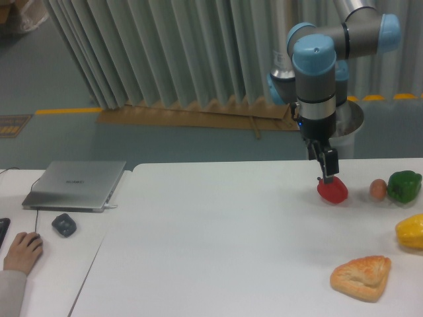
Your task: Place the yellow pepper in a basket
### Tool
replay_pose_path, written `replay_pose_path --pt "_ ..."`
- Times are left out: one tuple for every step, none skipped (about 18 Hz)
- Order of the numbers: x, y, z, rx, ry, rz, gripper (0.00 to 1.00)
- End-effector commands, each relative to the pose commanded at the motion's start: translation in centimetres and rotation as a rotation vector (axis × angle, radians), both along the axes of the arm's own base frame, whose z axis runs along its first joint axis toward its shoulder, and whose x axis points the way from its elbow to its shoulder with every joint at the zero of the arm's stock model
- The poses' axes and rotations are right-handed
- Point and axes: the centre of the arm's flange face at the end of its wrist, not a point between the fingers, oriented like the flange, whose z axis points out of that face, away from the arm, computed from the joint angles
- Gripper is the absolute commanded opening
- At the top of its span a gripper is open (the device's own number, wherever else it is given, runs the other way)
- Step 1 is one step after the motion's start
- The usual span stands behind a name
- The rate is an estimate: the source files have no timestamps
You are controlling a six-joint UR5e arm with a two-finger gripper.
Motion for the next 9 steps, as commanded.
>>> replay_pose_path --pt "0.0 0.1 0.0 0.003 0.000 0.023 1.00" --pt "0.0 0.1 -0.2 0.001 -0.002 0.040 1.00" --pt "0.1 0.3 -0.4 -0.005 -0.003 0.053 1.00" --pt "0.2 0.2 -0.8 -0.020 0.004 0.060 1.00" --pt "0.7 0.1 -1.4 -0.038 0.007 0.050 1.00" --pt "1.5 0.3 -1.9 -0.057 0.014 0.025 1.00" --pt "2.6 0.9 -2.6 -0.076 0.016 -0.005 1.00" --pt "3.2 2.1 -3.6 -0.104 0.023 -0.021 1.00" --pt "3.1 2.8 -4.5 -0.147 0.055 -0.011 1.00"
